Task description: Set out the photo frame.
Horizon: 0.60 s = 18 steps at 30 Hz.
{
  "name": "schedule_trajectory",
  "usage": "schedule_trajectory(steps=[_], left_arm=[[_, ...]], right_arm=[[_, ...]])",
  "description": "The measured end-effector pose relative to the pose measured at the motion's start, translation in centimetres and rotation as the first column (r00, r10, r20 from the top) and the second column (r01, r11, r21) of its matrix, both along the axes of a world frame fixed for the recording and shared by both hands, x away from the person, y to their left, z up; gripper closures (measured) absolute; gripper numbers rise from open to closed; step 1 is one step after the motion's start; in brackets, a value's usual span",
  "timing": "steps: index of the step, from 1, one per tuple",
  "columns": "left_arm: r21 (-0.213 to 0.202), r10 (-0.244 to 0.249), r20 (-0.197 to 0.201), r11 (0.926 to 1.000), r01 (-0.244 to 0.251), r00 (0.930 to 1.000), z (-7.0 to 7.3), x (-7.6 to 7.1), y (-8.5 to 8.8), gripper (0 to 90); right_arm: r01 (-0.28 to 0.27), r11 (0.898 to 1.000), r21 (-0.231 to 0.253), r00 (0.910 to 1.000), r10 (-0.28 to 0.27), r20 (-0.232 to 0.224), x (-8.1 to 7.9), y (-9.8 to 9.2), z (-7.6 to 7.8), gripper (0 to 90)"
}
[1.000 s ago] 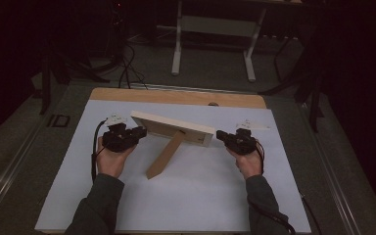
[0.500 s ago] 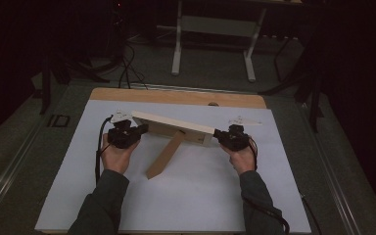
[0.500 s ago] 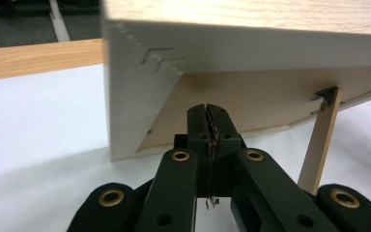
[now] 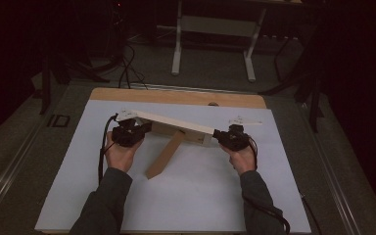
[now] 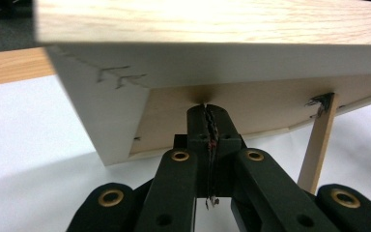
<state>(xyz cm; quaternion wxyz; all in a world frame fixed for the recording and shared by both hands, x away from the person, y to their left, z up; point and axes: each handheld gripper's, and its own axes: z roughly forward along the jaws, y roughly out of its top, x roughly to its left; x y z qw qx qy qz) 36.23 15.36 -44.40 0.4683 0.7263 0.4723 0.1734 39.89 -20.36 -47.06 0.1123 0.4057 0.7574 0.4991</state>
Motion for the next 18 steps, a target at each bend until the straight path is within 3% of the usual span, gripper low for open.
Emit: schedule_trajectory(steps=[18], left_arm=[[0.0, -0.049, 0.01, 0.9988, 0.049, 0.9988, 0.8, 0.0, -1.6, 90.0]], right_arm=[[-0.041, 0.999, -0.007, 0.999, 0.041, 0.019, -0.4, 0.3, 0.7, 89.9]])
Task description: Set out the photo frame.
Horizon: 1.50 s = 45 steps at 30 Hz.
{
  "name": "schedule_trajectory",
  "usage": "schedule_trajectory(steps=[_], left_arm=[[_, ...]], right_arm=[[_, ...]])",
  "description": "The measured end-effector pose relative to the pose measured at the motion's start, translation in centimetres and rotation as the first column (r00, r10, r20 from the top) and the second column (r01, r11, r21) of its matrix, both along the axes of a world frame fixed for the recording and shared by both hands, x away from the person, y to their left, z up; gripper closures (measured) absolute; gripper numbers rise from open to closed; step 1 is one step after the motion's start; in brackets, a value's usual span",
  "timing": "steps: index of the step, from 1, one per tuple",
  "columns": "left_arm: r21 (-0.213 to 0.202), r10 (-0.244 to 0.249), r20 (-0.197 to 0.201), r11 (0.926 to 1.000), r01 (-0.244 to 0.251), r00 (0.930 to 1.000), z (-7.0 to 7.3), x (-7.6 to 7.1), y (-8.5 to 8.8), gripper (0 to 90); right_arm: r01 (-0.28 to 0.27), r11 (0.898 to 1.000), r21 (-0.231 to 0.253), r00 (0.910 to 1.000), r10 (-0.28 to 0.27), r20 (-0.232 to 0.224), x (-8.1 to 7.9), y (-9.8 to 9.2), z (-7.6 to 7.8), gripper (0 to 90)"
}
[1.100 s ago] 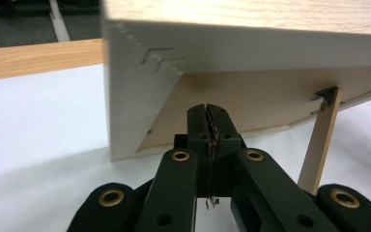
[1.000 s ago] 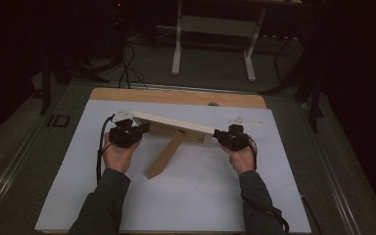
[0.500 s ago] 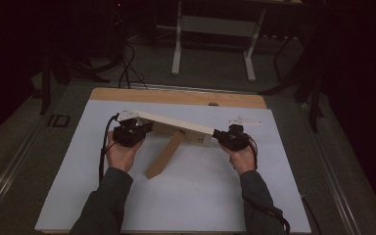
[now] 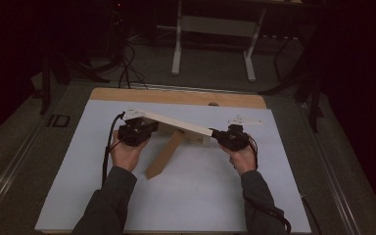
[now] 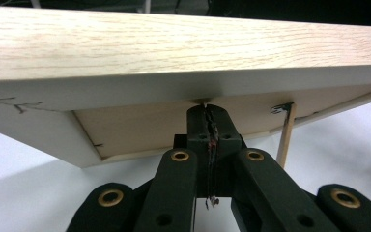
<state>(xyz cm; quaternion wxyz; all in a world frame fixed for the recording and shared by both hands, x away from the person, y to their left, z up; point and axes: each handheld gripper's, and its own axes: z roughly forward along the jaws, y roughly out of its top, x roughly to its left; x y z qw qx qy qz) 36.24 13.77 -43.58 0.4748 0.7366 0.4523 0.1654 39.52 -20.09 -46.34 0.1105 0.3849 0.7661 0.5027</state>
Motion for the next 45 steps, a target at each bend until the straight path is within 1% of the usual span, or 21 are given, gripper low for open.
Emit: schedule_trajectory(steps=[3, 4, 6, 16, 24, 31, 34, 40, 45], left_arm=[[-0.009, -0.003, 0.002, 1.0, 0.003, 1.0, 0.0, 0.0, 0.0, 90.0], [-0.02, -0.01, 0.0, 0.9997, 0.01, 0.9999, 0.1, 0.0, 0.0, 90.0], [-0.026, -0.017, 0.001, 0.9995, 0.017, 0.9999, 0.1, 0.0, 0.0, 90.0], [-0.031, -0.032, 0.008, 0.999, 0.032, 0.9994, 0.4, -0.2, -0.7, 90.0], [-0.019, -0.048, 0.016, 0.9987, 0.048, 0.9987, 0.7, -0.3, -1.4, 90.0], [-0.019, -0.057, 0.008, 0.9982, 0.058, 0.9983, 0.8, -0.2, -1.7, 90.0], [-0.017, -0.058, 0.007, 0.9982, 0.058, 0.9983, 0.7, -0.2, -1.9, 90.0], [-0.008, -0.068, 0.009, 0.9976, 0.068, 0.9976, 0.7, -0.2, -2.4, 90.0], [0.008, -0.085, 0.007, 0.9963, 0.085, 0.9963, 0.5, -0.2, -3.1, 90.0]], right_arm=[[0.001, 1.0, 0.003, 1.0, -0.001, 0.003, 0.0, 0.0, 0.0, 89.8], [-0.003, 1.0, 0.004, 1.0, 0.003, 0.004, 0.0, 0.1, 0.1, 89.8], [-0.008, 1.0, 0.003, 0.9999, 0.008, 0.006, -0.1, 0.2, 0.1, 89.8], [-0.024, 1.0, 0.003, 0.9997, 0.024, 0.009, -0.4, 0.4, 0.3, 89.8], [-0.039, 0.999, 0.008, 0.9992, 0.039, 0.008, -0.8, 0.4, 0.3, 89.9], [-0.05, 0.999, 0.004, 0.9987, 0.05, 0.01, -1.1, 0.5, 0.4, 89.9], [-0.058, 0.998, 0.004, 0.9982, 0.058, 0.019, -1.3, 0.6, 0.4, 89.9], [-0.065, 0.998, 0.008, 0.9974, 0.065, 0.03, -1.6, 0.8, 0.6, 89.9], [-0.066, 0.998, 0.011, 0.9973, 0.065, 0.033, -1.8, 0.9, 0.7, 89.9]])
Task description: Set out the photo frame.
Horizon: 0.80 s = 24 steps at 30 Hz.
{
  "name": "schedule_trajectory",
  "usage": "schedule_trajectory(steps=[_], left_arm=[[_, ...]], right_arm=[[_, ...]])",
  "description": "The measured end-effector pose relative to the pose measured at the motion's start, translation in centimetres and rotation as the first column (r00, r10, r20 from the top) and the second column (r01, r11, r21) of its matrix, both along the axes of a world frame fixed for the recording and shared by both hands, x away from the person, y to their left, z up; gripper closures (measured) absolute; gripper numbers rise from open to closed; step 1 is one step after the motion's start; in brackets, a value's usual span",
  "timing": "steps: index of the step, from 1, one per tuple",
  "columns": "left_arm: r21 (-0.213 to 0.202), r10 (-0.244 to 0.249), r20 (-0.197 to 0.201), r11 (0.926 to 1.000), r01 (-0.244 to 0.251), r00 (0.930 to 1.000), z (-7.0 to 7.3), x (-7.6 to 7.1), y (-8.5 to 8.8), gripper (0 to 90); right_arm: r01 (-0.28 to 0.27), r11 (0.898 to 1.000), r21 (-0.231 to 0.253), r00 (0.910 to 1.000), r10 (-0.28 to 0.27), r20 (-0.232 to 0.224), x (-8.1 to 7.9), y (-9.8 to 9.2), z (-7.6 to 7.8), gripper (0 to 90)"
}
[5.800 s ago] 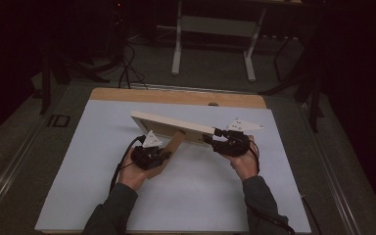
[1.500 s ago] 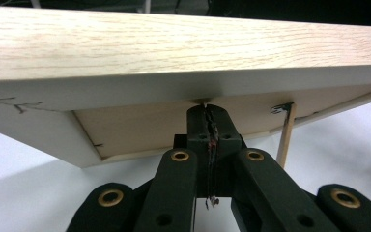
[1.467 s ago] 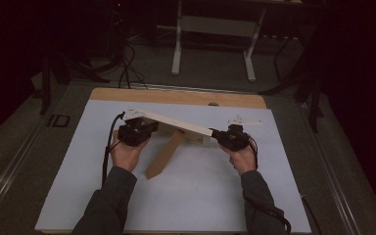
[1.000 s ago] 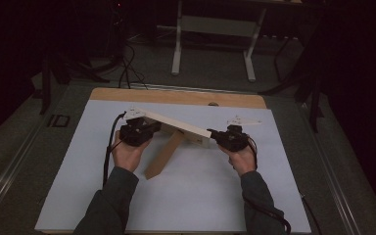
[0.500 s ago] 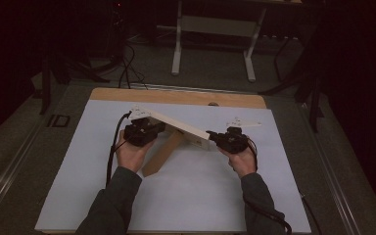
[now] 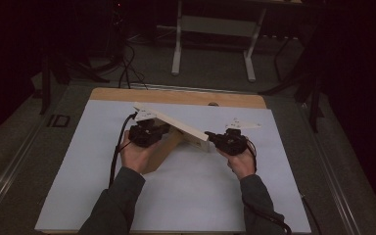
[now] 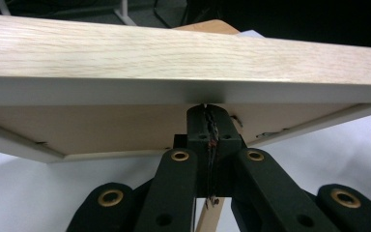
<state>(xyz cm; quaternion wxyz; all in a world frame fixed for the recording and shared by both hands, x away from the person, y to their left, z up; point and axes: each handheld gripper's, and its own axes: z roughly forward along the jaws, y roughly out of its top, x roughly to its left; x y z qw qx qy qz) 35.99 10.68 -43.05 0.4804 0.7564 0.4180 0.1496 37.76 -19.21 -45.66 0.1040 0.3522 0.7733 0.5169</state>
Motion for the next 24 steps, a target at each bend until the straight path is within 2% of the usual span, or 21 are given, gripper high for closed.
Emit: schedule_trajectory(steps=[8, 21, 24], left_arm=[[0.011, -0.02, -0.001, 0.9997, 0.02, 0.9998, -0.3, -0.2, -1.0, 90.0], [0.021, -0.02, 0.006, 0.9996, 0.02, 0.9998, -0.2, -0.5, -1.6, 90.0], [0.021, -0.034, 0.007, 0.9992, 0.033, 0.9994, -0.2, -0.7, -1.8, 90.0]], right_arm=[[-0.005, 1.0, 0.002, 1.0, 0.005, 0.005, -0.2, -0.1, 0.0, 89.9], [-0.018, 1.0, 0.007, 0.9997, 0.018, 0.018, -0.8, 0.1, 0.2, 89.9], [-0.023, 1.0, 0.007, 0.9995, 0.023, 0.023, -0.9, 0.2, 0.3, 89.9]])
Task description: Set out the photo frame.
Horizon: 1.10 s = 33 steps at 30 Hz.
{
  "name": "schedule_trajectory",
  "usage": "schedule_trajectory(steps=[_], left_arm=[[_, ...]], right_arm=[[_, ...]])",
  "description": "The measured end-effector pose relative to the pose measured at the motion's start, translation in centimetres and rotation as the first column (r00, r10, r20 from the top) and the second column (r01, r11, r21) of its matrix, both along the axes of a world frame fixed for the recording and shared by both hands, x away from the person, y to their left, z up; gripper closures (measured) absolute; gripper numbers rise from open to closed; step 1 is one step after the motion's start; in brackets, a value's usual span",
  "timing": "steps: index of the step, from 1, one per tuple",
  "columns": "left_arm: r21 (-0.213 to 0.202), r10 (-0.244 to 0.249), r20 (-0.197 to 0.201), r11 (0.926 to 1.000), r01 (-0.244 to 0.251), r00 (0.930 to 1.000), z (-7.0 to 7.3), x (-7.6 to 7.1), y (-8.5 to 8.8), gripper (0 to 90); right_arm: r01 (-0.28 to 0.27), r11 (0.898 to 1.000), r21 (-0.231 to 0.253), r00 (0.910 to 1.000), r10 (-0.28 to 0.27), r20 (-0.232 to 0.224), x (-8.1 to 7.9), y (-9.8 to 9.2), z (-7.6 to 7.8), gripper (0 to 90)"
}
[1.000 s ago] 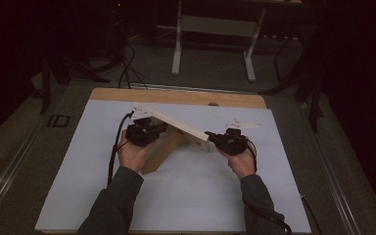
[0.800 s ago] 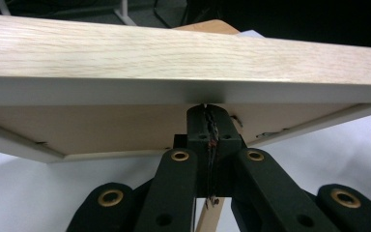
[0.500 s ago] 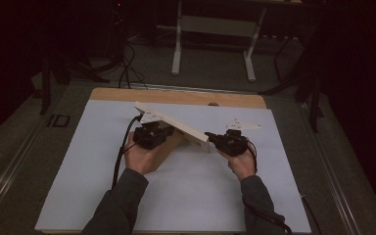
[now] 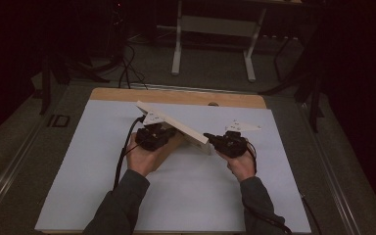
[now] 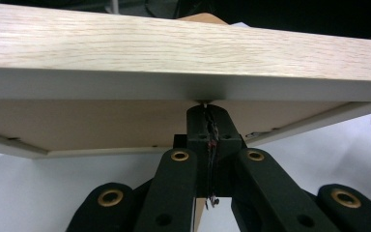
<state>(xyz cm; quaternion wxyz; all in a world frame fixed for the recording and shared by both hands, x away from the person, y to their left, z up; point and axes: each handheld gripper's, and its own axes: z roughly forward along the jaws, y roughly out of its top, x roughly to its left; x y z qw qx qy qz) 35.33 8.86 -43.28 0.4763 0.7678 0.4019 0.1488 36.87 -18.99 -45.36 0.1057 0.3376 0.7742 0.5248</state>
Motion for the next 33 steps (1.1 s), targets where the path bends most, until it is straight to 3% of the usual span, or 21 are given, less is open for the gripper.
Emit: schedule_trajectory(steps=[22, 33], left_arm=[[0.014, -0.019, 0.02, 0.9997, 0.019, 0.9996, 0.8, -0.4, -0.7, 90.0], [0.017, -0.016, 0.012, 0.9997, 0.016, 0.9998, 1.0, 0.2, -0.7, 90.0]], right_arm=[[-0.036, 0.999, -0.014, 0.9992, 0.036, 0.017, -1.0, 0.4, 0.2, 89.9], [-0.066, 0.998, -0.017, 0.9975, 0.066, 0.024, -1.5, 1.0, 0.2, 89.9]])
